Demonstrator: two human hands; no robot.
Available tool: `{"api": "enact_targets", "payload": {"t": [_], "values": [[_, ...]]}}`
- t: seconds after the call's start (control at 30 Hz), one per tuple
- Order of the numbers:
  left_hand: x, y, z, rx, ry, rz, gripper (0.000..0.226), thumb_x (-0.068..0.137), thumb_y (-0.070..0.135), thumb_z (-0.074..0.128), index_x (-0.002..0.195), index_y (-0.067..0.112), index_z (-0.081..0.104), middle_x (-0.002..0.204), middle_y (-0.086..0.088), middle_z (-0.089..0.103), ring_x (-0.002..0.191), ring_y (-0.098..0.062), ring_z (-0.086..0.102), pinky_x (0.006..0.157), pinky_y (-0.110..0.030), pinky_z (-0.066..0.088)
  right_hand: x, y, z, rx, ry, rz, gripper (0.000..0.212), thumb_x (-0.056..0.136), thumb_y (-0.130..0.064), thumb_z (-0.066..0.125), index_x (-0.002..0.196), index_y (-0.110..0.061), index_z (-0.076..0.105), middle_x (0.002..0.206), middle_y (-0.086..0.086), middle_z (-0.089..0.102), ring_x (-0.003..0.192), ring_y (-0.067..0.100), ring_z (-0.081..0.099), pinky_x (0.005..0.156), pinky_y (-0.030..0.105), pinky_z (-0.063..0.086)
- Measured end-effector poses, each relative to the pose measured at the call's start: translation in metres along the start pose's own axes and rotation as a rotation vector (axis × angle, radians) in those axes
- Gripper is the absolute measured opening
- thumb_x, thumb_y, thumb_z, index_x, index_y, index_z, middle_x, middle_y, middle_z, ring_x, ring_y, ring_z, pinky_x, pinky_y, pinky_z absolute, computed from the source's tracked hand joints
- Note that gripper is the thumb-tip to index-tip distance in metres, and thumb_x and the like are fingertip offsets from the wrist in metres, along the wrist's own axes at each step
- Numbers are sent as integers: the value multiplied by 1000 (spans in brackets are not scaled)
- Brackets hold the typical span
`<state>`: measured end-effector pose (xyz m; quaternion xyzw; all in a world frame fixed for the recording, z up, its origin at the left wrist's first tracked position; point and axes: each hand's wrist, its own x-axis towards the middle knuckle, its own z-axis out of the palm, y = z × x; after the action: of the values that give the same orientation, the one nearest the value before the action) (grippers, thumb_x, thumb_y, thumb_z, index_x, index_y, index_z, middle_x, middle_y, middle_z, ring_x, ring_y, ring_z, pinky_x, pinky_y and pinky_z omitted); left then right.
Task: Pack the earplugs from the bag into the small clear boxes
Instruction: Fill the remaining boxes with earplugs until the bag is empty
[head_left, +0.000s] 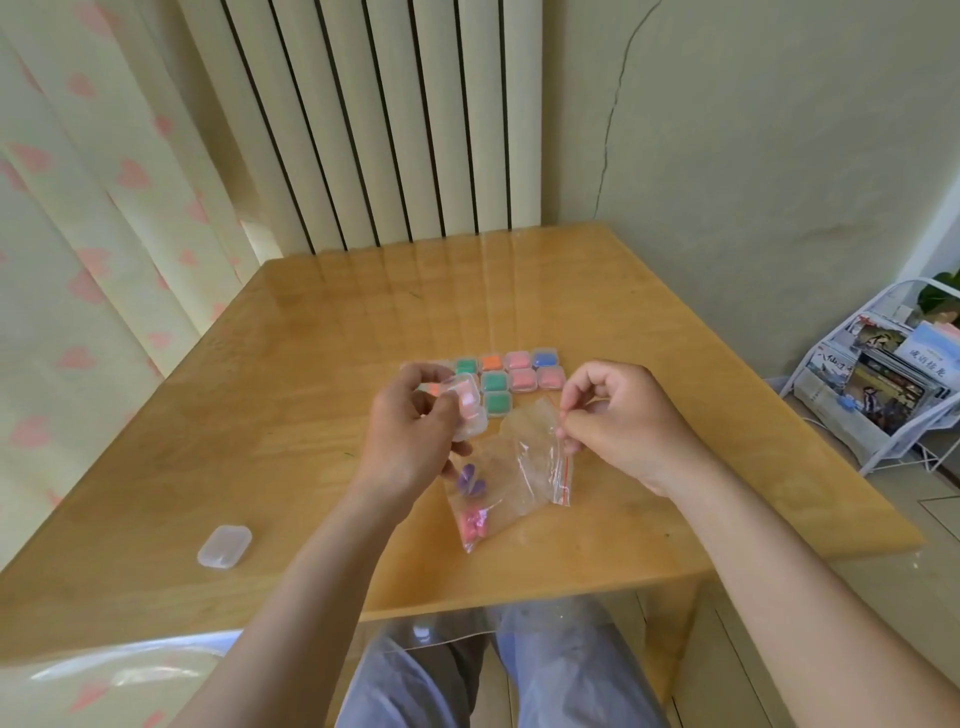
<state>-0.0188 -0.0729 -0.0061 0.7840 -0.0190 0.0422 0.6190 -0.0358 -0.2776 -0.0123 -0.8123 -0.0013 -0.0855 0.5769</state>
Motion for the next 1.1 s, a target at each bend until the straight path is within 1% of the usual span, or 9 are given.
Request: {"api": "enact_targets", "payload": {"t": [0.1,0.23,0.4,0.57,0.7,0.83,0.93,1.0,1.1], "values": [[-6,-9,-4,41,-45,-66,19,99,4,46,111,14,57,81,-17,61,51,-25,66,38,-30,48,-2,9,1,-178,-29,-6,26,78,7,65,71,-17,58,68,3,69,67,20,74,70,35,57],[-12,-16,-4,44,-86,-101,21,100,5,45,115,15,55,85,-19,60,57,-30,72,53,-47,61,-2,14,8,-296,3,-33,24,78,-1,71,69,-20,61,70,-6,67,66,12,63,65,28,52],[-14,-24,-6,98,-68,-71,21,99,6,47,114,16,57,88,-20,57,59,-29,73,58,-53,61,-1,14,11,-217,36,55,26,78,2,69,69,-21,61,75,1,71,76,22,71,75,36,58],[-12,-28,-7,125,-47,-43,20,98,7,49,112,18,58,87,-21,62,62,-31,72,59,-49,62,-4,5,20,-164,45,51,19,73,-5,81,68,-17,66,73,1,72,75,25,71,74,39,58],[-7,-32,-9,154,-26,-25,21,97,8,50,111,19,60,89,-26,63,65,-33,70,59,-46,62,-10,3,29,-177,-127,60,20,81,0,68,65,-12,71,66,5,73,58,25,70,67,40,58],[-4,-37,-11,174,-29,-16,20,97,10,50,109,23,60,87,-22,64,61,-32,70,61,-46,61,-14,1,33,-161,-245,27,33,92,-3,64,62,-14,74,58,-2,68,51,15,61,57,28,50],[-3,-39,-12,173,-22,-11,20,97,11,50,106,26,59,87,-21,64,58,-32,70,56,-38,60,-16,-2,39,-107,-293,-3,27,88,6,63,70,-9,76,63,-2,69,55,8,60,56,22,48],[-2,-40,-12,166,-19,-6,23,96,11,50,99,31,59,86,-21,64,60,-36,69,55,-40,59,-16,-2,44,-155,-312,-26,21,85,9,63,76,-5,76,66,-8,71,59,0,60,58,15,47],[-1,-42,-12,137,-23,-19,24,96,9,48,97,32,57,88,-24,62,61,-37,70,54,-38,58,-15,-1,46,-280,-350,-43,27,78,11,59,67,-11,70,56,-15,64,52,-2,52,53,14,41]]}}
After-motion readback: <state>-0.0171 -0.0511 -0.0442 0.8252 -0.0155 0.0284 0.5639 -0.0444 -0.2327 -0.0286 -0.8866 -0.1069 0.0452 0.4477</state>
